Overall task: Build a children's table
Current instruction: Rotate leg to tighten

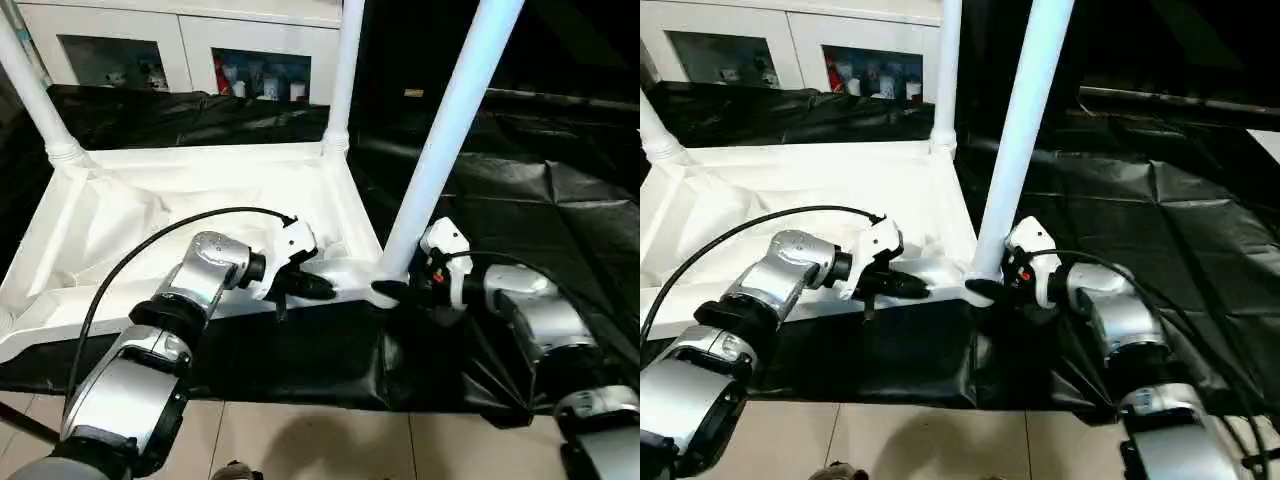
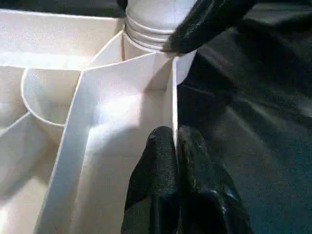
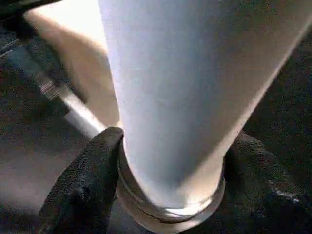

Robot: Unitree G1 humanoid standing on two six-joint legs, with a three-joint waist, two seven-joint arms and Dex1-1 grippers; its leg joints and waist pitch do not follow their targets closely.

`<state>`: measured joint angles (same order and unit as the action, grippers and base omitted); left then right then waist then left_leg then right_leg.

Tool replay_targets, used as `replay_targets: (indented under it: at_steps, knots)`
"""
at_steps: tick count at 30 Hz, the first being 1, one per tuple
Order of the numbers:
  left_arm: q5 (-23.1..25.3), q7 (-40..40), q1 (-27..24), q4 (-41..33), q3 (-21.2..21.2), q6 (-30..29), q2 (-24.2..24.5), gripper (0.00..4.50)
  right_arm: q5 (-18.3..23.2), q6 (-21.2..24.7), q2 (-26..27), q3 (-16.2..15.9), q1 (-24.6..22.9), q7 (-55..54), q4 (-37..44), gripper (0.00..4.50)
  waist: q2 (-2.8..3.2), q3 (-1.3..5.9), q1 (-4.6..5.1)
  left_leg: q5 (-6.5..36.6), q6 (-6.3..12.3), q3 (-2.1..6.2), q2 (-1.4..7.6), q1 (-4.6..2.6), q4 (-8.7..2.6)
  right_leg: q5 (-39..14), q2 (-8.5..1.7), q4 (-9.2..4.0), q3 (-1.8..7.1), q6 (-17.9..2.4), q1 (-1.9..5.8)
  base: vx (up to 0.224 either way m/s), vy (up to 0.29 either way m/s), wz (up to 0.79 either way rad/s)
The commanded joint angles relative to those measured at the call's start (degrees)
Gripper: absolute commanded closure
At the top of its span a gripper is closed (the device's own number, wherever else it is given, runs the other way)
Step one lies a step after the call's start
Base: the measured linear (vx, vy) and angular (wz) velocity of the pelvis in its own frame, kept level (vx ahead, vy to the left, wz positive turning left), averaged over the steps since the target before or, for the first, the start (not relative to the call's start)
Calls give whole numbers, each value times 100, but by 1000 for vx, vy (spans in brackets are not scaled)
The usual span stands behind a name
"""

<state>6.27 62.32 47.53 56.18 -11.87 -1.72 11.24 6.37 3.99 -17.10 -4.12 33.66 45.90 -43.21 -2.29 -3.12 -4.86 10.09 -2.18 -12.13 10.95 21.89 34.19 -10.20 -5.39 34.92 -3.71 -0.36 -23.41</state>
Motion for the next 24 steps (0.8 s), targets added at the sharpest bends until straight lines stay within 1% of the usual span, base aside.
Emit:
replay_targets:
  at_steps: [1, 3, 4, 5, 6, 7, 9, 10, 12, 13, 15, 17, 18, 19, 20, 21, 22, 23, 24]
  knots:
    - [-160, -967, 24, 255, 310, -156, -357, 450, -142, 115, 219, 356, 36, -1523, -421, 178, -49, 364, 50, 1249, 67, 152, 270, -145, -426, -1396, -372, -424, 249, -1404, 229, 0, 0, 0]
    - [-143, -1092, 22, 274, 298, -226, -456, 450, -110, 229, 369, 473, 24, -1944, -447, 178, -72, 372, 73, 1312, 13, 153, 257, -147, -426, -1528, -373, -445, 253, -1303, 240, 0, 0, 0]
    - [-119, -1077, 10, 265, 255, -278, -505, 450, -88, 271, 443, 516, 16, -2099, -445, 178, -69, 365, 76, 1342, 39, 154, 253, -146, -429, -1563, -371, -458, 255, -1276, 235, 0, 0, 0]
    - [-91, -1354, 30, 305, 259, -362, -644, 450, -63, 353, 608, 572, 15, -2394, -456, 178, -45, 365, 82, 1355, 72, 151, 248, -142, -421, -1578, -374, -459, 263, -1240, 238, 0, 0, 0]
    - [-94, -1557, 53, 342, 276, -466, -782, 450, -73, 395, 756, 585, 21, -2632, -460, 178, -60, 347, 110, 1416, 83, 150, 239, -136, -435, -1721, -368, -492, 259, -1174, 229, 0, 0, 0]
    - [-98, -1770, 79, 379, 295, -560, -907, 450, -124, 369, 888, 585, 44, -2857, -480, 178, -56, 340, 117, 1537, 60, 162, 234, -157, -443, -1990, -372, -531, 250, -1093, 224, 0, 0, 0]
    - [-55, -2112, 133, 440, 285, -601, -1083, 450, -206, 318, 1093, 558, 108, -3141, -524, 178, -42, 332, 146, 1711, -14, 172, 248, -188, -461, -2181, -364, -557, 253, -1040, 189, 0, 0, 0]
    - [-25, -2239, 166, 483, 266, -591, -1151, 450, -211, 275, 1186, 550, 158, -3220, -575, 178, -30, 345, 158, 1741, -41, 184, 248, -175, -472, -2143, -361, -549, 251, -1030, 204, 0, 0, 0]
    - [40, -2363, 229, 556, 211, -521, -1215, 450, -275, 178, 1296, 472, 242, -3295, -645, 178, -28, 344, 161, 1776, -45, 178, 255, -198, -477, -1993, -356, -557, 255, -1052, 195, 0, 0, 0]
    - [65, -2382, 251, 582, 185, -493, -1221, 450, -288, 114, 1313, 447, 267, -3269, -659, 143, -39, 349, 163, 1730, -14, 179, 246, -174, -483, -1896, -358, -549, 250, -1054, 223, 0, 0, 0]
    - [71, -2317, 260, 568, 172, -431, -1176, 450, -273, 40, 1277, 460, 303, -3224, -619, 108, -40, 351, 149, 1645, 57, 168, 240, -172, -478, -1782, -364, -553, 257, -1058, 228, 0, 0, 0]
    - [85, -2194, 252, 525, 165, -391, -1075, 450, -272, -5, 1151, 478, 357, -3171, -531, 99, -56, 352, 152, 1589, 102, 175, 235, -140, -480, -1789, -369, -545, 252, -1039, 256, 0, 0, 0]
    - [82, -2080, 236, 504, 155, -327, -1025, 450, -266, -36, 1068, 488, 386, -3091, -512, 87, -71, 349, 152, 1552, 120, 174, 237, -138, -482, -1821, -370, -552, 248, -1014, 258, 0, 0, 0]
    - [73, -1974, 220, 484, 155, -293, -964, 450, -259, -27, 960, 508, 416, -2967, -483, 74, -64, 351, 153, 1569, 137, 167, 235, -153, -471, -1844, -370, -555, 253, -1026, 242, 0, 0, 0]
    - [69, -1917, 216, 484, 159, -268, -929, 450, -265, -33, 891, 529, 447, -2892, -488, 66, -68, 351, 151, 1549, 146, 168, 235, -147, -470, -1838, -372, -554, 252, -1028, 250, 0, 0, 0]
    - [63, -1772, 197, 456, 152, -191, -842, 450, -256, -27, 732, 528, 469, -2659, -431, 66, -58, 354, 144, 1508, 178, 167, 235, -141, -468, -1793, -373, -550, 253, -1038, 258, 0, 0, 0]
    - [47, -1602, 181, 425, 148, -107, -739, 450, -301, -86, 524, 484, 479, -2414, -368, 66, -71, 357, 144, 1446, 210, 158, 233, -137, -458, -1694, -367, -539, 253, -1062, 262, 0, 0, 0]
    - [46, -1595, 180, 424, 148, -103, -735, 450, -303, -89, 515, 481, 479, -2404, -365, 66, -73, 362, 138, 1395, 228, 159, 233, -135, -452, -1648, -369, -531, 249, -1077, 270, 0, 0, 0]
    - [14, -1332, 158, 388, 145, -24, -590, 450, -271, -57, 228, 417, 466, -1878, -225, 66, -76, 364, 134, 1335, 275, 153, 227, -124, -443, -1562, -365, -521, 247, -1109, 280, 0, 0, 0]
